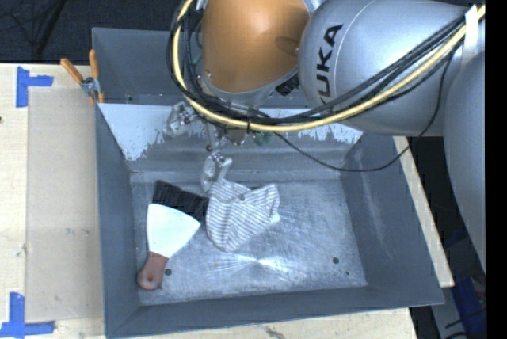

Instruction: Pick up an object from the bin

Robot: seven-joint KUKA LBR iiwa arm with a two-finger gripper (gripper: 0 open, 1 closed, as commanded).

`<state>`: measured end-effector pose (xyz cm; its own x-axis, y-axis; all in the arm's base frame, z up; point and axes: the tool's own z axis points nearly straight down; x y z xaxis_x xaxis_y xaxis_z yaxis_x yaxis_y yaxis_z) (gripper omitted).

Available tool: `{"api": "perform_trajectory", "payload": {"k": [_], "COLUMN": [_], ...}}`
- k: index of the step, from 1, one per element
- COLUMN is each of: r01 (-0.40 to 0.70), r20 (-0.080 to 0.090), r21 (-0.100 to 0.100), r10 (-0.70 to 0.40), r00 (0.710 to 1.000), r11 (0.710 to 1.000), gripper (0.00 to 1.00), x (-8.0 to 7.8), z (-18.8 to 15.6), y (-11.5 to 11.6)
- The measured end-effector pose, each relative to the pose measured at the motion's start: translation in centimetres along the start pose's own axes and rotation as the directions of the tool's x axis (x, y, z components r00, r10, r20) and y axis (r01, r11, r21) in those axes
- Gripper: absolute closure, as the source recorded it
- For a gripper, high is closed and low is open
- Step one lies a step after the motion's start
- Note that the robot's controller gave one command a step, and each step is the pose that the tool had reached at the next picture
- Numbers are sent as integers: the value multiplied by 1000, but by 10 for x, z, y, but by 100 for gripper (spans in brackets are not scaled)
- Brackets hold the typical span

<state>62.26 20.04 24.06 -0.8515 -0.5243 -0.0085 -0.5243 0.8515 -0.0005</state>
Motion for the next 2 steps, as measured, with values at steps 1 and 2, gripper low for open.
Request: {"api": "perform_trajectory", "payload": {"k": [1, 2], "r01": [67, 243], "r20": [-4, -8], "r21": [-1, -3], "r10": [-67, -243], "r00": [998, 970], "r11": [998, 970], "gripper": [0, 0], "x": [19, 45], "z": [54, 105], "y": [1, -5]}}
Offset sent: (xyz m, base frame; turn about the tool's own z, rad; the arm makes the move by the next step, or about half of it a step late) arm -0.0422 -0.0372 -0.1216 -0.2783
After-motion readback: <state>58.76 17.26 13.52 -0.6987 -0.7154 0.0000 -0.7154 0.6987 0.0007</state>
